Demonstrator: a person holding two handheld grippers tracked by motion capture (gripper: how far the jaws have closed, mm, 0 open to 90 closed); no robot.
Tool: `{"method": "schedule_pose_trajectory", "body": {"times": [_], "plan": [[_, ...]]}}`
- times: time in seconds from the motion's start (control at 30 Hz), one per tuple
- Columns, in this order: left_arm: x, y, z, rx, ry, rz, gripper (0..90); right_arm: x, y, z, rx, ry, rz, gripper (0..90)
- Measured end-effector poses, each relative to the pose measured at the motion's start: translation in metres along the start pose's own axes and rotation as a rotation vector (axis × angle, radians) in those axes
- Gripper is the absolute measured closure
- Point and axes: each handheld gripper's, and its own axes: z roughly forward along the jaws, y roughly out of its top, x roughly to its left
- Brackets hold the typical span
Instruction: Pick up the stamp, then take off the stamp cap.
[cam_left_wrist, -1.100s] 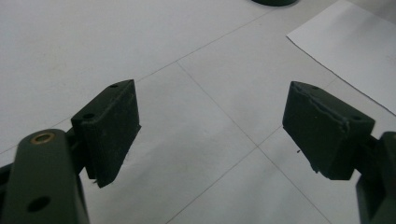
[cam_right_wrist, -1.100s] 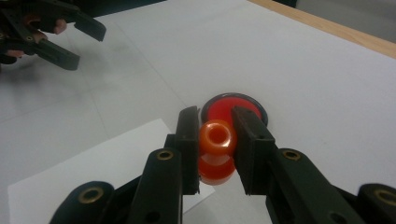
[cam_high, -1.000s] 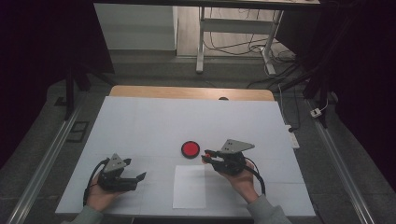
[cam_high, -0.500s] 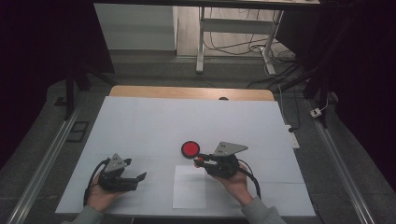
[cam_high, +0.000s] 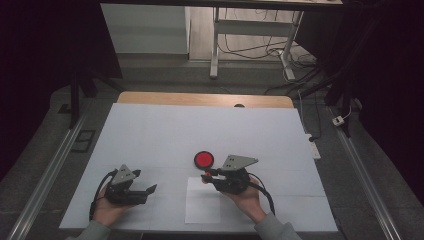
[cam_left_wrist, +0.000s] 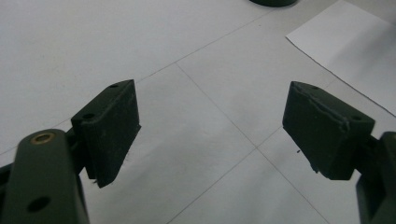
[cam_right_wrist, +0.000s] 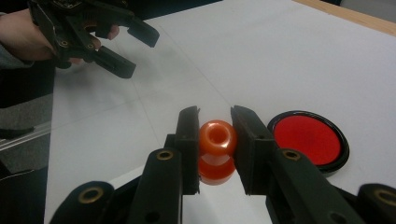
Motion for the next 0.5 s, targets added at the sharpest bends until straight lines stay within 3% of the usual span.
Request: {"method": "schedule_pose_trajectory", "body": {"times": [0.5], "plan": [[-0.0007, 0.0011, -0.0004, -0.008, 0.0, 0.003, 18.7, -0.0004, 0.001, -0.0019, -0.014, -0.007, 0.004, 71.6]]}}
